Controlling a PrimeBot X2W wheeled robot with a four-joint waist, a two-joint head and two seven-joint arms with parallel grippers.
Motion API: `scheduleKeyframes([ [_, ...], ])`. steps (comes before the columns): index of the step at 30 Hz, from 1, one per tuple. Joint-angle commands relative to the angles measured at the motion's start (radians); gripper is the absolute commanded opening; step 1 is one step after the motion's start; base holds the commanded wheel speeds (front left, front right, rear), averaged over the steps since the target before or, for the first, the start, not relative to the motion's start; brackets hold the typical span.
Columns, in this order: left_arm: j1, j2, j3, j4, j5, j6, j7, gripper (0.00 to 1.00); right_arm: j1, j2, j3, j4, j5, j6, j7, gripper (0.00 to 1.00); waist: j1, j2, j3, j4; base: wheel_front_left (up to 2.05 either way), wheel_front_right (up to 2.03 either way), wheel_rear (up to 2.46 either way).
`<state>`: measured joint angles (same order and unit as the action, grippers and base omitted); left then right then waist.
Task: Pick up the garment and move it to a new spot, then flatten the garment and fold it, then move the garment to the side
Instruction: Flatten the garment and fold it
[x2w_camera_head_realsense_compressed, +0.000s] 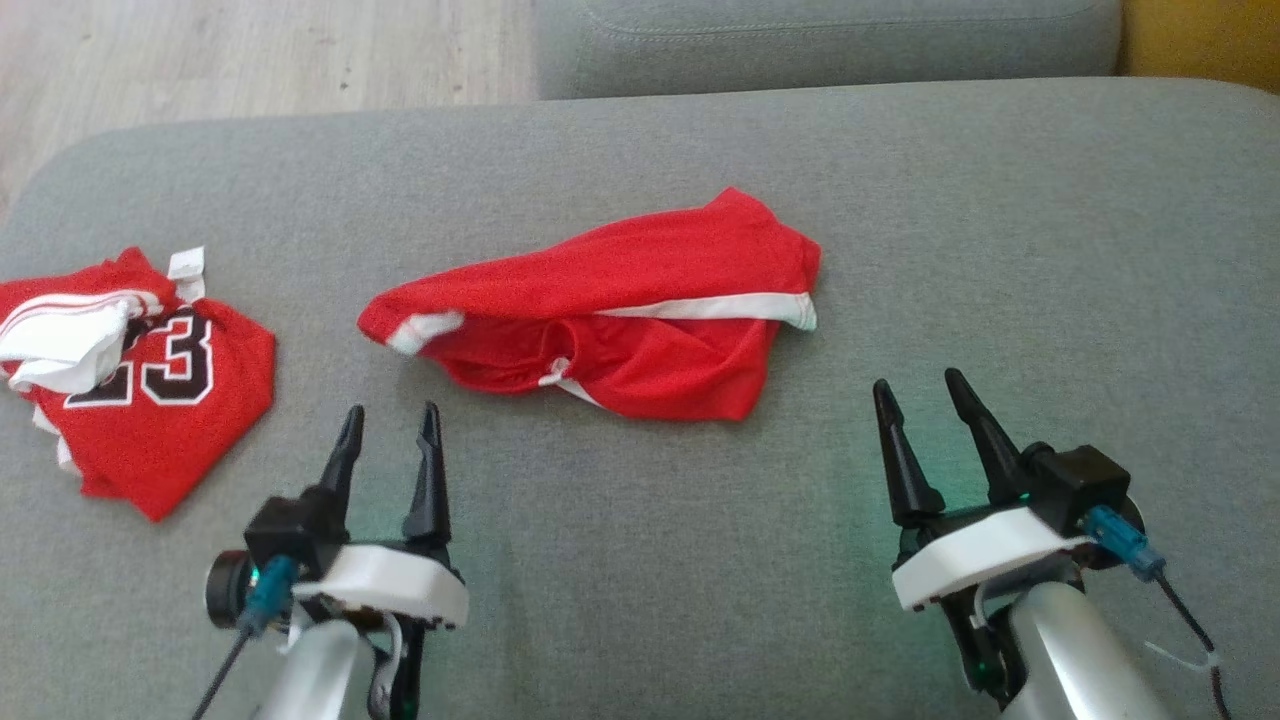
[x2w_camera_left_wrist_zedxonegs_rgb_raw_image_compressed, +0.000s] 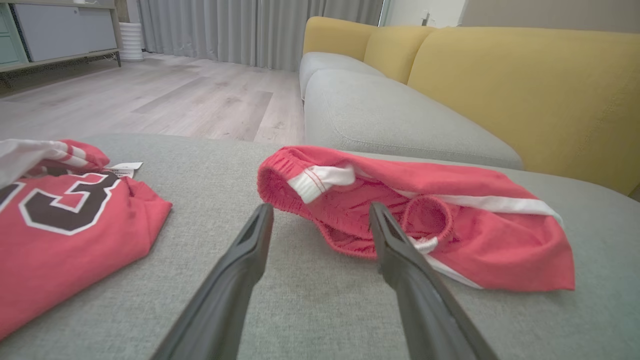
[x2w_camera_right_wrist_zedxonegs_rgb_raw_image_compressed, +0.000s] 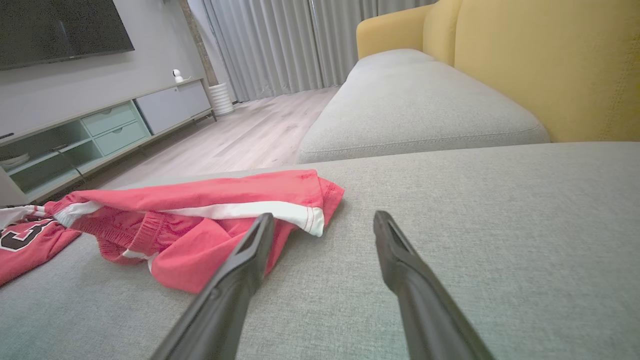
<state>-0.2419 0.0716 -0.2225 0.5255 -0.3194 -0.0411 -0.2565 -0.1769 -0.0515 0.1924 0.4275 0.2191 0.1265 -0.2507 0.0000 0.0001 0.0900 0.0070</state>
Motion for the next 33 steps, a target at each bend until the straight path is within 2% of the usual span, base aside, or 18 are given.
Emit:
scheduleKeyframes([
  [1, -0.016, 0.004, 0.037, -0.036, 0.010, -0.002, -0.005, 1.00, -0.044, 0.001, 0.026, -0.027, -0.005, 0.004, -0.011, 1.00, 0.0000, -0.0001, 0.004, 0.005, 0.00, 0.00, 0.00],
  [8, 0.024, -0.017, 0.056, -0.095, 0.066, -0.028, -0.005, 1.00, -0.052, 0.001, 0.029, -0.026, -0.010, 0.004, -0.011, 1.00, 0.0000, -0.0001, 0.018, 0.020, 0.00, 0.00, 0.00],
  [14, -0.002, -0.021, 0.008, -0.088, 0.094, -0.065, -0.005, 1.00, -0.069, 0.001, 0.044, -0.024, -0.013, 0.004, -0.011, 1.00, 0.0000, -0.0001, 0.037, -0.005, 0.00, 0.00, 0.00],
  [21, -0.115, -0.019, -0.073, -0.005, 0.154, -0.084, -0.005, 1.00, -0.083, 0.001, 0.043, -0.025, -0.022, 0.004, -0.011, 1.00, 0.0000, -0.0001, 0.077, -0.055, 0.00, 0.00, 0.00],
  [33, -0.242, 0.007, -0.097, 0.172, 0.234, -0.081, -0.005, 1.00, -0.103, 0.001, 0.041, -0.037, -0.026, 0.004, -0.011, 1.00, 0.0000, -0.0001, 0.141, -0.112, 0.00, 0.00, 0.00],
])
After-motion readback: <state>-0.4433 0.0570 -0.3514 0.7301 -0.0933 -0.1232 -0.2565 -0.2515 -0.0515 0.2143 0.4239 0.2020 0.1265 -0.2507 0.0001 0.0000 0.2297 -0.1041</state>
